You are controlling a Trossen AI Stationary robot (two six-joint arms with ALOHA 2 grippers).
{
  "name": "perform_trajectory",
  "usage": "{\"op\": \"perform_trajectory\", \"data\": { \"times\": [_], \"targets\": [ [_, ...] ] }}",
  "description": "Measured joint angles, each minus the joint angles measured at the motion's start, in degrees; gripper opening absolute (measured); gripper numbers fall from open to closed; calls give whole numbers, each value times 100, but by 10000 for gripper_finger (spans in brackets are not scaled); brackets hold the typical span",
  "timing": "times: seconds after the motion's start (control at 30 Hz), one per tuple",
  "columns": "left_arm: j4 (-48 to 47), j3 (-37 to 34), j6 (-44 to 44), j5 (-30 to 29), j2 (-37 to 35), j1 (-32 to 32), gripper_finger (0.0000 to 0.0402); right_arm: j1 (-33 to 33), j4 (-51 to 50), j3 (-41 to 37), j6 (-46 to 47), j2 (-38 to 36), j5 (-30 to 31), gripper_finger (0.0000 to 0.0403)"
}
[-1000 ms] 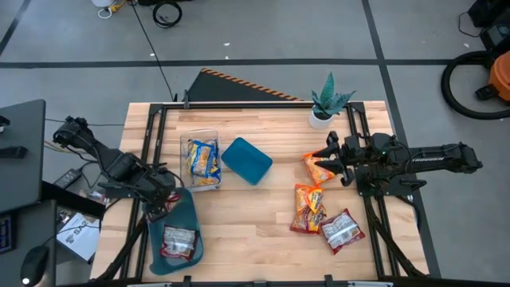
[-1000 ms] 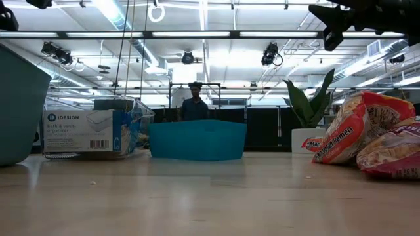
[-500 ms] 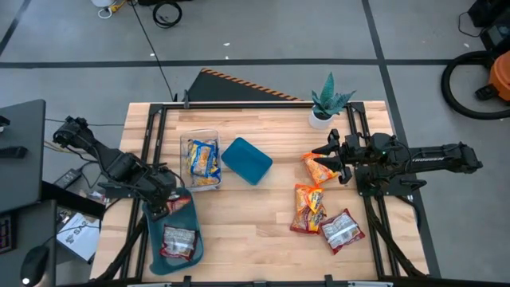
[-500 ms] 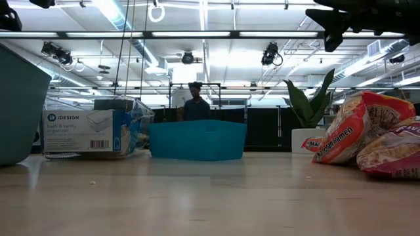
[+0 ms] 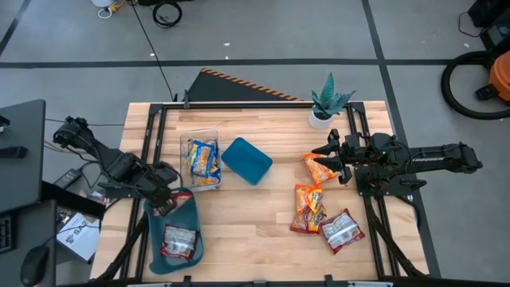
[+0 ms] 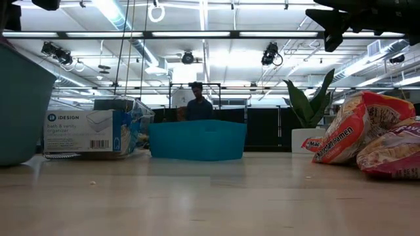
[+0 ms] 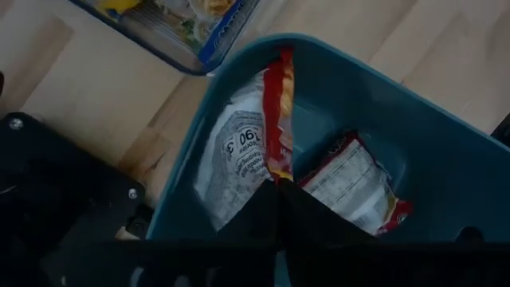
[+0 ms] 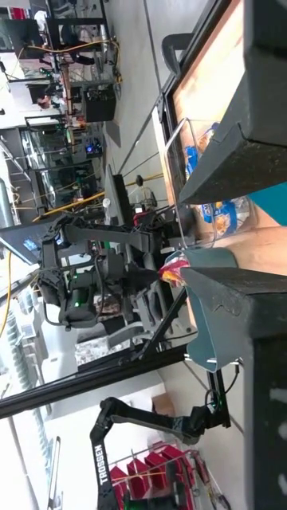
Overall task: Sort Maruchan noodles
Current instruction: Put the left red noodle pack into the dark green bin, then put the top orange noodle pack into the blue bin
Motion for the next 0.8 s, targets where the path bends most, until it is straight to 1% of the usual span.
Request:
{"op": "perform_trajectory", "data": {
  "times": [0.1,0.23,0.3,0.4,0.5,0.63,0.73,0.8],
  "targets": [
    [85,2,56,-26,75,0,32,1,0,0,0,0,0,144],
    [212,5,59,0,179,0,69,0,0,0,0,0,0,144],
    [300,5,118,184,212,0,88,-1,-2,0,0,-1,-1,144],
    [660,5,394,661,228,0,108,0,-5,0,0,0,-2,144],
    [1092,5,464,961,222,-4,114,2,-13,0,0,0,-2,144],
    [1598,5,648,1093,222,0,114,2,-22,0,0,0,-2,144],
    [2013,5,1267,1012,222,6,114,2,-22,0,0,0,-2,144],
    [2309,5,1923,702,222,8,114,1,-16,0,1,0,3,144]
  ]
}}
